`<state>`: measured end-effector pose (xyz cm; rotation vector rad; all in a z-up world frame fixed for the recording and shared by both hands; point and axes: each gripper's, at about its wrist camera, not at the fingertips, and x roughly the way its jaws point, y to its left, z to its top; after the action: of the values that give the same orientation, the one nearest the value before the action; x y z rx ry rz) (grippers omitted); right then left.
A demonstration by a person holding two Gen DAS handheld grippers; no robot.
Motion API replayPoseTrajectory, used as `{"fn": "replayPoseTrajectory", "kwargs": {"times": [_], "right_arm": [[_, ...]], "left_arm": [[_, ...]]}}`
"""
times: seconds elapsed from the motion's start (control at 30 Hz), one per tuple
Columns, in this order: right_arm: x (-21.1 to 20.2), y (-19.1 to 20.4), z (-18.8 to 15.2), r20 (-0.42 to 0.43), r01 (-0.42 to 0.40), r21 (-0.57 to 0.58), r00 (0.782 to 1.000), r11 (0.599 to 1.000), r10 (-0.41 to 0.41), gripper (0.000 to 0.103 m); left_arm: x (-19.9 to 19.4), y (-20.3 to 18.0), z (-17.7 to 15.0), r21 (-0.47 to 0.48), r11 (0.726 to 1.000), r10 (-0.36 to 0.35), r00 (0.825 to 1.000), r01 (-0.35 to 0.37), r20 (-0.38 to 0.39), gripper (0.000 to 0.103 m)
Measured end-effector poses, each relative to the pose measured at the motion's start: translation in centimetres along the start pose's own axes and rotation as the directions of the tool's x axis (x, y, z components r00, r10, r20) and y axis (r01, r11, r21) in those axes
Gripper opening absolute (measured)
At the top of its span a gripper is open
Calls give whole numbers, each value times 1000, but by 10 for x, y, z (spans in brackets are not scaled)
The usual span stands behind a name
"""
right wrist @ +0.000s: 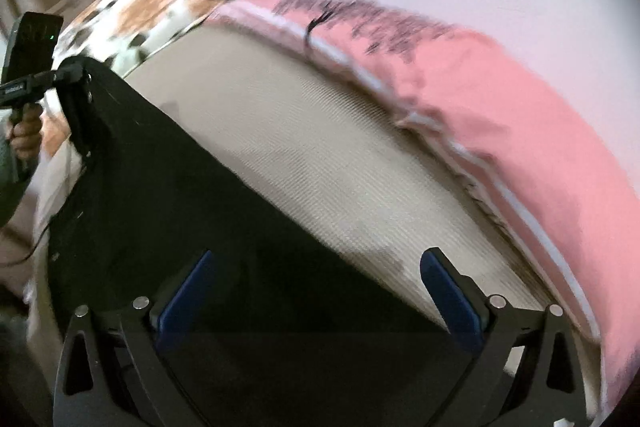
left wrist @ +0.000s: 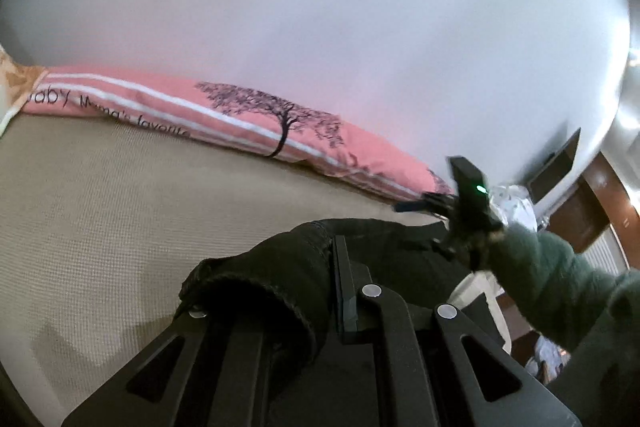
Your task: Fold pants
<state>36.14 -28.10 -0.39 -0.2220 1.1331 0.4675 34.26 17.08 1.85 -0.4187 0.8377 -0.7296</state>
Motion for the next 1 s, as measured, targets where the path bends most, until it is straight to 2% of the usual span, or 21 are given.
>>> {"fn": "replayPoseTrajectory", "kwargs": {"times": [0.03,0.1,0.2,0.33,0.43,0.5,0.6,0.73,0.83,1.0], "right_arm": [[5,-3,2,-30,-40,-13,999,999,39,93],[17,-9,6,-88,-97,-28,992,995,94,78],[27,-17,1,-156,-159,-37,976,987,151,64],[31,-25,-16,-205,-125,-55,973,991,111,52],[29,-31,-32,-220,-74,-48,974,996,61,36],[26,-30,-38,-207,-32,-47,978,998,21,20],[14,-21,-45,-151,45,-35,987,998,-50,12],[-17,-1,-54,-54,163,11,985,987,-162,10],[-48,18,-66,13,208,85,978,974,-210,9],[-99,75,-99,90,261,135,958,956,-274,8]], "left_arm": [[-4,1,1,0,1000,0,1000,0,0,8],[-9,-2,1,9,1000,6,1000,-6,-1,8],[-6,-3,2,8,1000,21,1000,-21,-6,8],[-10,-3,0,7,999,34,999,-34,-14,8],[-7,-3,-1,12,999,43,999,-43,-24,8],[-7,-3,-1,9,999,47,998,-46,-30,8],[-2,3,-1,6,997,76,996,-76,-36,8],[1,11,-2,1,994,113,992,-113,-52,8],[-5,3,-2,32,993,119,991,-117,-57,8],[-27,-25,-9,94,990,110,991,-102,-74,9]]}}
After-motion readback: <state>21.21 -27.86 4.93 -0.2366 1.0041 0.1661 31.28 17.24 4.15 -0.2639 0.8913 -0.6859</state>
